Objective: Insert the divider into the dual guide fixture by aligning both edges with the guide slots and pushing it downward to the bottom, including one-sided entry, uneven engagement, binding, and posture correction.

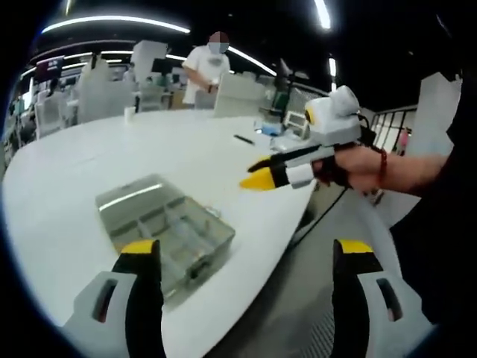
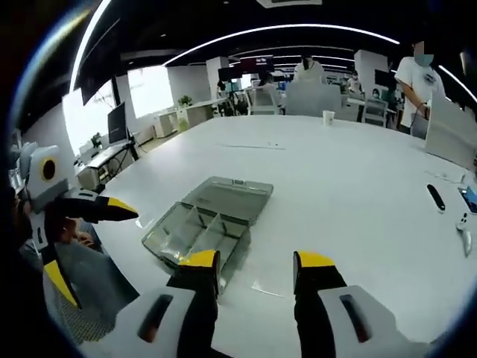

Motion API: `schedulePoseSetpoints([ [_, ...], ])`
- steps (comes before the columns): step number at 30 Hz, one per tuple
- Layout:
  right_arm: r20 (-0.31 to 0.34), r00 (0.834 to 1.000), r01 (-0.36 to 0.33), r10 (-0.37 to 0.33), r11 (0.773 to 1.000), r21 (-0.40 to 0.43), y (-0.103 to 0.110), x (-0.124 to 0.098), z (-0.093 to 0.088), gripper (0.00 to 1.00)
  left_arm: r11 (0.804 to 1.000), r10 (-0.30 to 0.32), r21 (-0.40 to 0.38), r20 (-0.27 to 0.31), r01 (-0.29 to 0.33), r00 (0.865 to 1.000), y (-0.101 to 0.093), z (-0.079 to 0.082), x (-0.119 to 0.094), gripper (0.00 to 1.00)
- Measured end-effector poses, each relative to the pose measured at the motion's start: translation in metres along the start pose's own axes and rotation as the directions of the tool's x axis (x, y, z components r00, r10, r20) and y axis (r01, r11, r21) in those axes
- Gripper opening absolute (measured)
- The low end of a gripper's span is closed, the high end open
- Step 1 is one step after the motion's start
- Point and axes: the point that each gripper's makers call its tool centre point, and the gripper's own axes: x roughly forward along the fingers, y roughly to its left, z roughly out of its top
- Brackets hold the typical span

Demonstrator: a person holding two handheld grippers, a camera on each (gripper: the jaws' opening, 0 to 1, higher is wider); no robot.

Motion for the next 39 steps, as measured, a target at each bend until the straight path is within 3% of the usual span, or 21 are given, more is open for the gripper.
schedulePoseSetpoints([
  [11,-0.011,0.999,0.051,-0.05,0.995,0.083,-0.035,0.0,-0.011,0.36,1.0,-0.024,0.009,-0.029,0.025,0.999,-0.005,-0.001,0.01,0.94],
  [24,-0.038,0.996,0.078,-0.075,0.992,0.095,-0.058,0.007,-0.02,0.38,1.0,0.011,-0.015,-0.045,-0.012,0.999,0.002,-0.005,0.009,0.93],
  [31,-0.06,0.995,0.088,-0.082,0.99,0.108,-0.068,0.01,-0.025,0.39,1.0,0.021,-0.018,-0.033,-0.022,0.999,0.007,0.003,0.011,0.93],
  [39,-0.072,0.993,0.103,-0.097,0.992,0.074,-0.08,0.011,-0.03,0.46,0.999,0.033,-0.019,-0.033,-0.034,0.999,0.005,0.002,0.01,0.95],
])
